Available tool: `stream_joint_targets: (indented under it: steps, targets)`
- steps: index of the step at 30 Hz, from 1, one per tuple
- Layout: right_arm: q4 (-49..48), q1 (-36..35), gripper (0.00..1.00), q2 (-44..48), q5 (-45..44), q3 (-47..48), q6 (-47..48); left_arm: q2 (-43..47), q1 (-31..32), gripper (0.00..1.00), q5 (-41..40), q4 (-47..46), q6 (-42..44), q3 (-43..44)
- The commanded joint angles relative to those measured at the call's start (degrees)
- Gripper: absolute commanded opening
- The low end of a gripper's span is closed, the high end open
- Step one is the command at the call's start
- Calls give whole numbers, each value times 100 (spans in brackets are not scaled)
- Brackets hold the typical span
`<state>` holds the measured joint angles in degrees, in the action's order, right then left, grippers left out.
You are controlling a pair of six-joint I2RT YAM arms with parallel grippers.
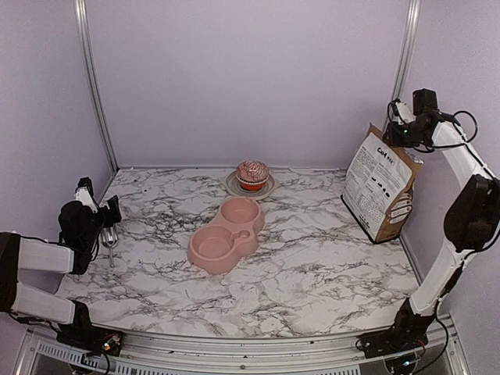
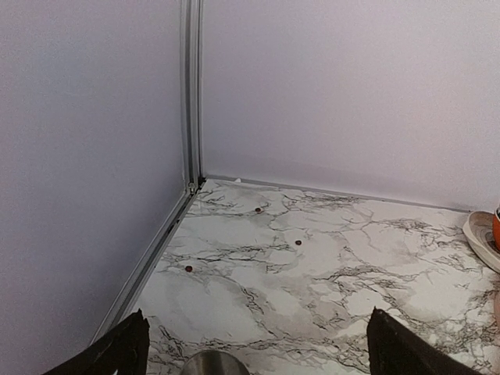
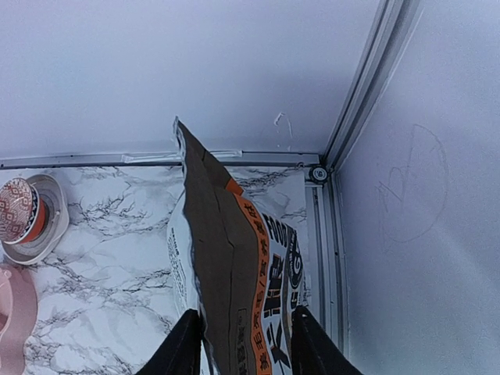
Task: Serve the pet food
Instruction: Move the pet food bag to the center of the board.
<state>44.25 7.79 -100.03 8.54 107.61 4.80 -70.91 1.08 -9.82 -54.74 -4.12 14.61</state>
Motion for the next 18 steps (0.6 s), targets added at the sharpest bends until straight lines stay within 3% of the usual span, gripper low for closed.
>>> stream_joint_targets:
  steps: [1,11,18]
  targets:
    - [114,20,35,-5,-77,26,69,-13,11,98,85,86,-2,130]
    - [463,-168,31,-166,14,150,230,-6,10,98,159,98,16,134]
    - [690,-370,8,-307,-7,332,276,122,51,98,527,113,75,121]
